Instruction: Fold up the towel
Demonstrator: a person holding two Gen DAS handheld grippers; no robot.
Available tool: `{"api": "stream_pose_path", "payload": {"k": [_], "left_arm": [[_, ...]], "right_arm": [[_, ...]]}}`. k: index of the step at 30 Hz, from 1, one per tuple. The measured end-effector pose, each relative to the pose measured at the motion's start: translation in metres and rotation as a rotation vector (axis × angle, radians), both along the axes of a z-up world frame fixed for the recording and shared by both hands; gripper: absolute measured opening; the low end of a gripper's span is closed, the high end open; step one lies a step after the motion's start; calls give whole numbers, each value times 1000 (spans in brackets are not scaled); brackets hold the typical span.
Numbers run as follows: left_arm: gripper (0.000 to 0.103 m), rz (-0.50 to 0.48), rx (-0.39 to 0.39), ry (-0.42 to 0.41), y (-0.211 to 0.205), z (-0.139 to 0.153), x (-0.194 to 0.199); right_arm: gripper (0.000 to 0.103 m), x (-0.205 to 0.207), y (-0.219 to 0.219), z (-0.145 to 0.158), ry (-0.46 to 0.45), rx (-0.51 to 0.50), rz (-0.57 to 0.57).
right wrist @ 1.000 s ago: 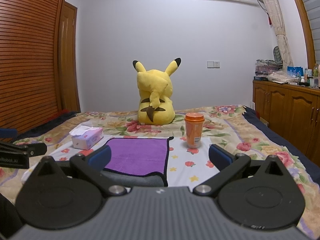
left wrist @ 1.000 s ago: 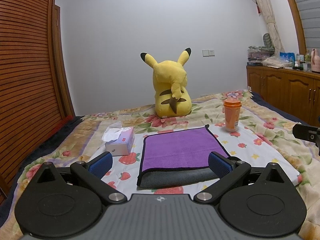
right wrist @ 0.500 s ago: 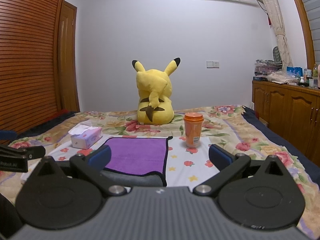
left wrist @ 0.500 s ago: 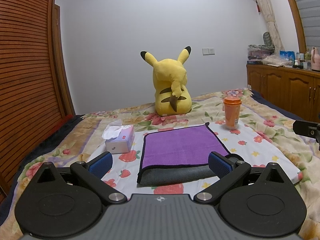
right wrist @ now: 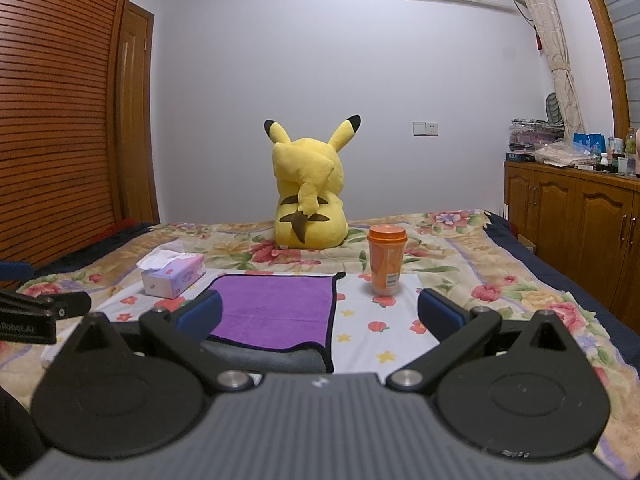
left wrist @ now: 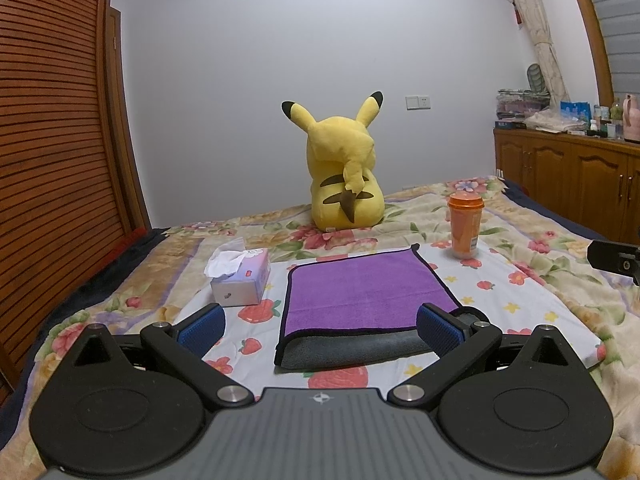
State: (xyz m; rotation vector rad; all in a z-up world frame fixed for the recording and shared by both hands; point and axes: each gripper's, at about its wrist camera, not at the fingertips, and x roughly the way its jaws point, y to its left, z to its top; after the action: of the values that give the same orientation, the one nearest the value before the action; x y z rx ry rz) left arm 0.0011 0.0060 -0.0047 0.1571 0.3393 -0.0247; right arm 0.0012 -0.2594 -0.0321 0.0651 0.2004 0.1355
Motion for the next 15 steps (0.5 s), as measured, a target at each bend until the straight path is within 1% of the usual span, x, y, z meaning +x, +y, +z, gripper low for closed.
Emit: {"api": "stream_pose_path", "payload": {"k": [9,15], "left_arm": [[103,-3,5,12,1,-11,5],[103,-14,4,39,0,-18,11]], "right_arm": [[103,1,-1,-2,8,-5,2],[103,6,-2,-10,42,-1,4]]}}
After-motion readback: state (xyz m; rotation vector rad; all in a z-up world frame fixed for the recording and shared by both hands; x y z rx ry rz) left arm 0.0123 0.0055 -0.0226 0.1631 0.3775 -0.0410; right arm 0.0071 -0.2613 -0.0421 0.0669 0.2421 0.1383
